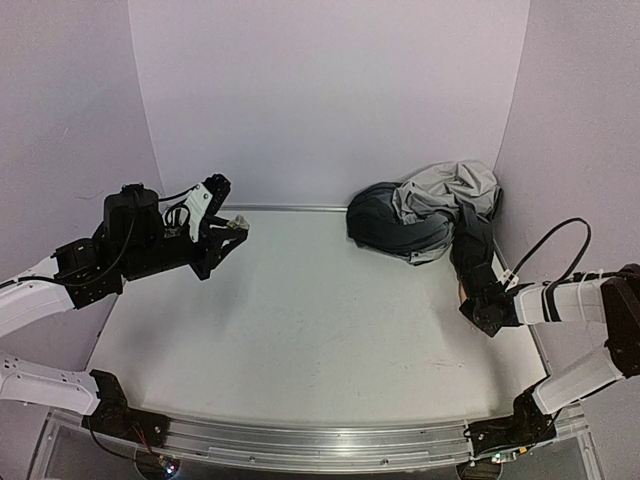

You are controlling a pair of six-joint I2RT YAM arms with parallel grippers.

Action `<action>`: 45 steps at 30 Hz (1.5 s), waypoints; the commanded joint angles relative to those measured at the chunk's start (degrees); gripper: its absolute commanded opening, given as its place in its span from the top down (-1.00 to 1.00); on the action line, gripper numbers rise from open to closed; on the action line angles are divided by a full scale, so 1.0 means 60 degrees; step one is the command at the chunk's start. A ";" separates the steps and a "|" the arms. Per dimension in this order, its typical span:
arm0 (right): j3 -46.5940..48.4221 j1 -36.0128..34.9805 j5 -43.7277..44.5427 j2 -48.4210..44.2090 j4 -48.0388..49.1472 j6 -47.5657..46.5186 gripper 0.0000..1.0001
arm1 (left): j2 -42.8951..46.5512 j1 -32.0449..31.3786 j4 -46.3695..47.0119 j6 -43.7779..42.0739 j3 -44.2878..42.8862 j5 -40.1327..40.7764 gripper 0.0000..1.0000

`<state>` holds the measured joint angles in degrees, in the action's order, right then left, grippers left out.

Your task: Paint the nails

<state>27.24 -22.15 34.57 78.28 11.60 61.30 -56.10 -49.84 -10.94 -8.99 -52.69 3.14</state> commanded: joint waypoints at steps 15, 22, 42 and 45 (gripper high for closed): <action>0.0249 0.0057 -0.0005 -0.0037 -0.0549 0.0055 1.00 | 0.0236 0.0037 0.0441 0.0059 -0.0052 -0.0080 1.00; 0.0295 0.0048 -0.0071 0.0034 -0.0819 0.0241 1.00 | 0.0238 0.0042 0.0432 0.0060 -0.0056 -0.0098 1.00; -0.0215 0.0046 -0.0067 -0.1052 -0.0742 0.0207 1.00 | 0.0228 0.0039 0.0432 0.0081 -0.0059 -0.0142 1.00; -0.0188 0.0058 -0.0025 -0.1063 -0.0578 0.0134 1.00 | 0.0246 0.0032 0.0432 0.0078 -0.0059 -0.0142 1.00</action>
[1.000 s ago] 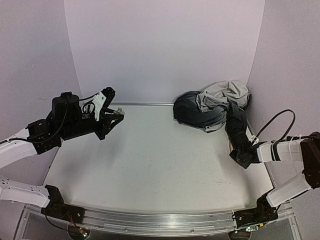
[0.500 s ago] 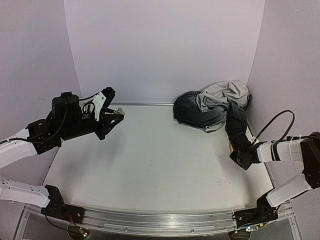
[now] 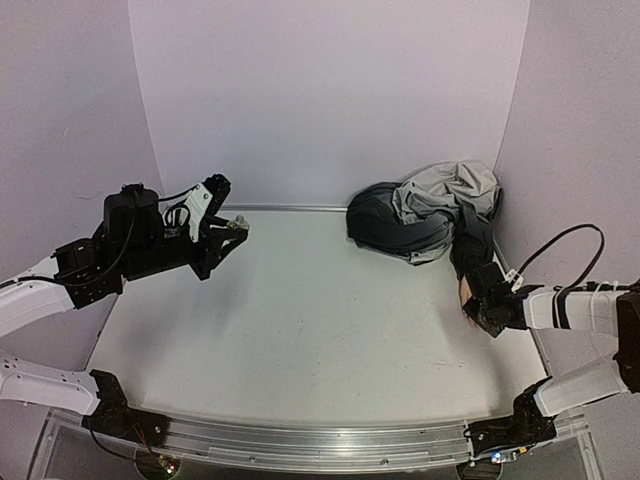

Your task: Paint the nails

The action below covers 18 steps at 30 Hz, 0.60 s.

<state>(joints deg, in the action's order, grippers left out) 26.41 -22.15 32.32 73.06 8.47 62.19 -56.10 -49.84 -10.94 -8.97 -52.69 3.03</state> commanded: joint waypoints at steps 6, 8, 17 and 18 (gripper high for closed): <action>0.0069 0.0070 0.0410 0.0177 0.0225 -0.0118 1.00 | 0.0253 0.0032 0.0432 0.0074 -0.0042 -0.0096 1.00; 0.0092 0.0066 0.0488 0.0215 0.0282 -0.0135 1.00 | 0.0270 0.0039 0.0432 0.0063 -0.0052 -0.0085 1.00; 0.0164 0.0126 0.0536 0.0484 0.0346 -0.0143 1.00 | 0.0280 0.0039 0.0417 0.0045 -0.0045 -0.0070 1.00; 0.0171 0.0137 0.0540 0.0514 0.0346 -0.0134 1.00 | 0.0278 0.0041 0.0417 0.0038 -0.0047 -0.0058 1.00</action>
<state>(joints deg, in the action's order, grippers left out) 26.37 -21.76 33.15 75.22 11.29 61.89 -56.07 -49.84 -10.94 -8.99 -52.69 3.03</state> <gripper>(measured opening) 0.144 0.212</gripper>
